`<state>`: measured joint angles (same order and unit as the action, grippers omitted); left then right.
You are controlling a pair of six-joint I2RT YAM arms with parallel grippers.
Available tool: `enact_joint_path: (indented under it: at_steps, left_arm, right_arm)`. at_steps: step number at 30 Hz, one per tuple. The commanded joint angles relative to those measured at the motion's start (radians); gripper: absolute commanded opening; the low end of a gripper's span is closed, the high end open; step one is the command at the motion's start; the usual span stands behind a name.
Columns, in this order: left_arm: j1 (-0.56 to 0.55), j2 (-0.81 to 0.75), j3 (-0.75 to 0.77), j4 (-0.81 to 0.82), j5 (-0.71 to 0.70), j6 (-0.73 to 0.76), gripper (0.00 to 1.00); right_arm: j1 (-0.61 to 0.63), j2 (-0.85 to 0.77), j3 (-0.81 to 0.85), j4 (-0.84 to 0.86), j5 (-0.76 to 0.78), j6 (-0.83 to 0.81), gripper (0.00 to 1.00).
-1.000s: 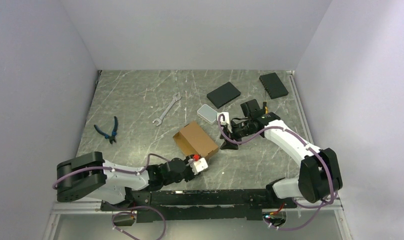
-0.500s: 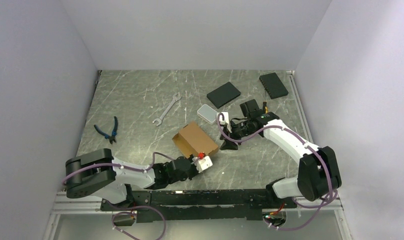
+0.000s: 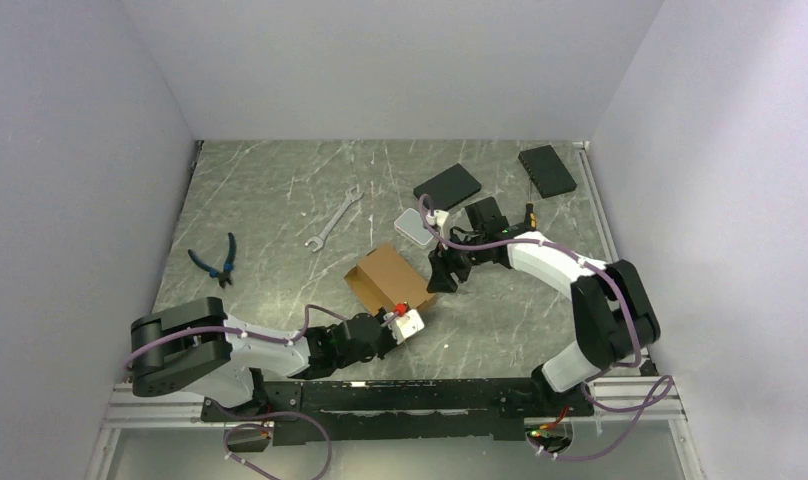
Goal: Fold the paper box
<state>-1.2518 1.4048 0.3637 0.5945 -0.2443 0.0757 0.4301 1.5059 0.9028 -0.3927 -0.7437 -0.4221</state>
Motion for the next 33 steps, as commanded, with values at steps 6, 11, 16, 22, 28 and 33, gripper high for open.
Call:
enact_joint_path:
  at_steps: [6,11,16,22,28,33]
  left_arm:
    - [-0.006,-0.008,-0.023,0.090,-0.041,-0.037,0.00]
    - [-0.006,-0.033,-0.050,0.108,-0.056,-0.059,0.00]
    - [-0.006,-0.065,-0.093,0.126,-0.082,-0.115,0.00]
    - [-0.005,-0.078,-0.104,0.130,-0.091,-0.147,0.00]
    - [-0.005,-0.057,-0.089,0.130,-0.117,-0.164,0.00]
    - [0.002,-0.059,-0.067,0.105,-0.126,-0.185,0.00]
  right_arm:
    - [-0.001,0.115,0.050,0.061,0.028,0.217,0.64]
    - [-0.001,0.167,0.069,0.044,0.052,0.239,0.55]
    - [-0.001,0.193,0.079,0.029,0.070,0.232,0.40]
    - [-0.001,0.199,0.080,0.028,0.069,0.229,0.37]
    - [-0.001,0.205,0.080,0.023,0.069,0.226,0.35]
    - [0.004,0.207,0.082,0.017,0.066,0.217,0.34]
